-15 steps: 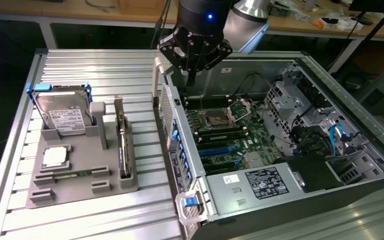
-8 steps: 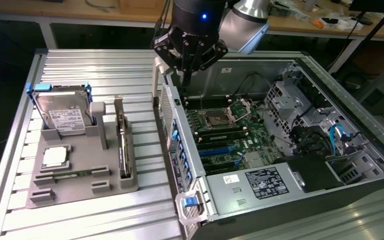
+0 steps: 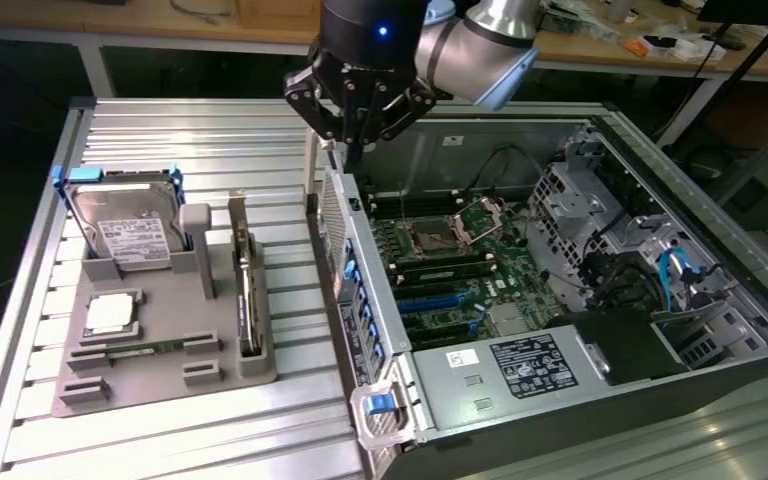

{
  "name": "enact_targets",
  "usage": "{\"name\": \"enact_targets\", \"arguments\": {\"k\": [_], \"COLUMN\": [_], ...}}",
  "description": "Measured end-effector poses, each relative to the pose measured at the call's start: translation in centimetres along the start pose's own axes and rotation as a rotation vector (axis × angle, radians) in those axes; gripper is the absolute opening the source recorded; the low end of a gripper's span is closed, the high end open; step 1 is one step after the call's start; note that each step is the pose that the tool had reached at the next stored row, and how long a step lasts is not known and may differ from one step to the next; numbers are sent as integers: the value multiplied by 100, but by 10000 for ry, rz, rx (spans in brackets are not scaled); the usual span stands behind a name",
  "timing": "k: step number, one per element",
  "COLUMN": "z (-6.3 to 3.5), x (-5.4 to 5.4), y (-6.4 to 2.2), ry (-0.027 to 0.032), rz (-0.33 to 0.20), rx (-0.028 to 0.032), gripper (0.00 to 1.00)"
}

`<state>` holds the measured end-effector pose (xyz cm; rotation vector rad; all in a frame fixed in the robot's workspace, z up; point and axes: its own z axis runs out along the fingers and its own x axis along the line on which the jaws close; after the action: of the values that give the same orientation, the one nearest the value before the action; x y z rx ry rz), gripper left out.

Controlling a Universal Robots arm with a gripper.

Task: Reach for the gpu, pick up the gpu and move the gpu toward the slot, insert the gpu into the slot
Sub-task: 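Reach for the gpu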

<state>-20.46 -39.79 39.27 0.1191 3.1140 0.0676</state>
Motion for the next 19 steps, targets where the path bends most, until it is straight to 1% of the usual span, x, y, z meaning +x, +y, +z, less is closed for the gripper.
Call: {"name": "enact_targets", "arguments": {"k": [12,19], "z": [-10,-13], "x": [353,504], "y": [-27,-38], "ry": [1,0], "rz": [-1,-1], "rx": [-2,-3], "gripper": [11,11]}}
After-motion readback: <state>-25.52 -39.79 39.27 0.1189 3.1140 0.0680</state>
